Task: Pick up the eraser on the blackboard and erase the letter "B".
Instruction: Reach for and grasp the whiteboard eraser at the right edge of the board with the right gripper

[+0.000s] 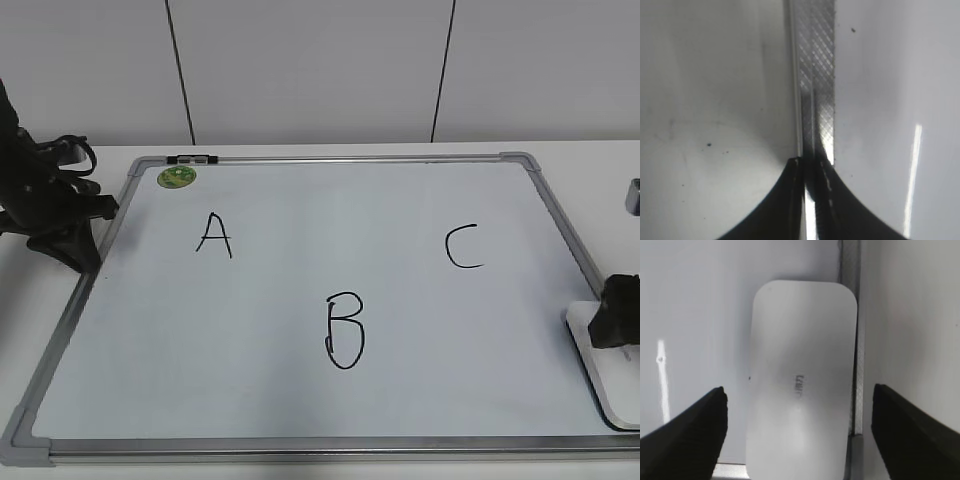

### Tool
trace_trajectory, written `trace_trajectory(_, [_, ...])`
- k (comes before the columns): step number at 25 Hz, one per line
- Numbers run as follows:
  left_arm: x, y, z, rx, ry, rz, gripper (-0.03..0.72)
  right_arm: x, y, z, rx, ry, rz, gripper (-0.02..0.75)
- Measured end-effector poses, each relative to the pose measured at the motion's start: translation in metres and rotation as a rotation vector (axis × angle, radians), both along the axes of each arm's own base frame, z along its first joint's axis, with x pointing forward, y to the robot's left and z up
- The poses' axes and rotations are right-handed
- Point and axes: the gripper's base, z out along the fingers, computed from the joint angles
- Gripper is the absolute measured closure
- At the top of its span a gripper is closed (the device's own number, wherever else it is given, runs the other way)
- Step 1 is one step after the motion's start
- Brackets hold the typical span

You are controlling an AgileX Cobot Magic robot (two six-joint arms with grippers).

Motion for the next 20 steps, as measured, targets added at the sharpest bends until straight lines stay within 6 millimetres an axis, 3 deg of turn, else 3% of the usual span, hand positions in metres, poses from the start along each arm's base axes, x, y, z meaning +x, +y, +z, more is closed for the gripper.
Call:
trace_trajectory(14, [0.0, 0.0, 0.0, 0.0, 0.0, 0.0, 0.653, 0.01, -0.001, -0.034, -0.001, 0.093, -0.003, 0.078])
trace_trajectory(20, [0.0, 0.0, 0.0, -0.001, 0.0, 0.0, 0.653, 0.011, 0.0, -0.036, 0.0, 0.107, 0.0, 0.186])
